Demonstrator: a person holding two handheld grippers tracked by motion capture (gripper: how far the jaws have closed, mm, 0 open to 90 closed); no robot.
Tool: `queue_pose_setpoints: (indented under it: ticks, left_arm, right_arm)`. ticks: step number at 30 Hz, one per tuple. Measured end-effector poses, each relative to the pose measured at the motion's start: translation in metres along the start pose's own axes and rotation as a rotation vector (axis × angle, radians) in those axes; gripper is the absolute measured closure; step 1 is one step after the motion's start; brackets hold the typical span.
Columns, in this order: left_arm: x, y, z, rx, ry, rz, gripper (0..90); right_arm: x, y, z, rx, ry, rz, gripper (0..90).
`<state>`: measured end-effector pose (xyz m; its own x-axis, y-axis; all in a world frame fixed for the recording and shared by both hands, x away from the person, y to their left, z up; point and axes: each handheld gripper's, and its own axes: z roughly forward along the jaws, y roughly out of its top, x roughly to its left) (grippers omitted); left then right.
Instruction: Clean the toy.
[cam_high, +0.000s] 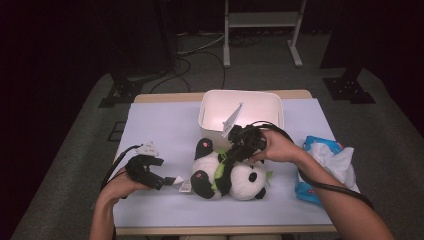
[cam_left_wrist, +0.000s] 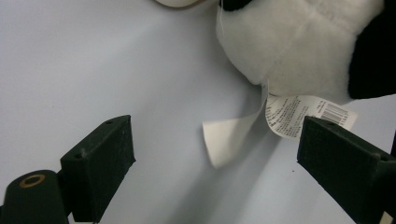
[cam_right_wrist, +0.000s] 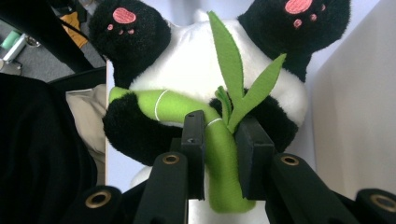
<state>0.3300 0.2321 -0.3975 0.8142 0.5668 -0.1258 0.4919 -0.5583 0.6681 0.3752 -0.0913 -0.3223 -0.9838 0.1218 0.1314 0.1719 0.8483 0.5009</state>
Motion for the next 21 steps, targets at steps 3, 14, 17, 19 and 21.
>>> queue_pose_setpoints:
  ticks: [3,14,17,19,21]
  left_arm:
    - [0.0,0.0,-0.001,-0.004,-0.001,-0.007,10.0]
    - [0.001,-0.002,-0.001,-0.003,-0.001,-0.014,10.0]
    - [0.002,-0.002,-0.002,-0.007,0.0,-0.013,10.0]
    - [0.003,-0.002,-0.002,-0.002,0.0,-0.008,10.0]
    - [0.003,-0.003,-0.001,0.0,0.002,-0.012,10.0]
  right_arm:
    - [0.003,0.0,-0.007,0.005,-0.006,-0.002,74.6]
    - [0.012,0.0,-0.039,-0.005,-0.028,0.003,74.6]
    - [0.016,0.0,-0.05,-0.02,-0.038,0.002,74.6]
    - [0.019,0.0,-0.064,-0.037,-0.049,-0.001,74.6]
    - [0.021,0.002,-0.075,-0.034,-0.064,0.005,74.6]
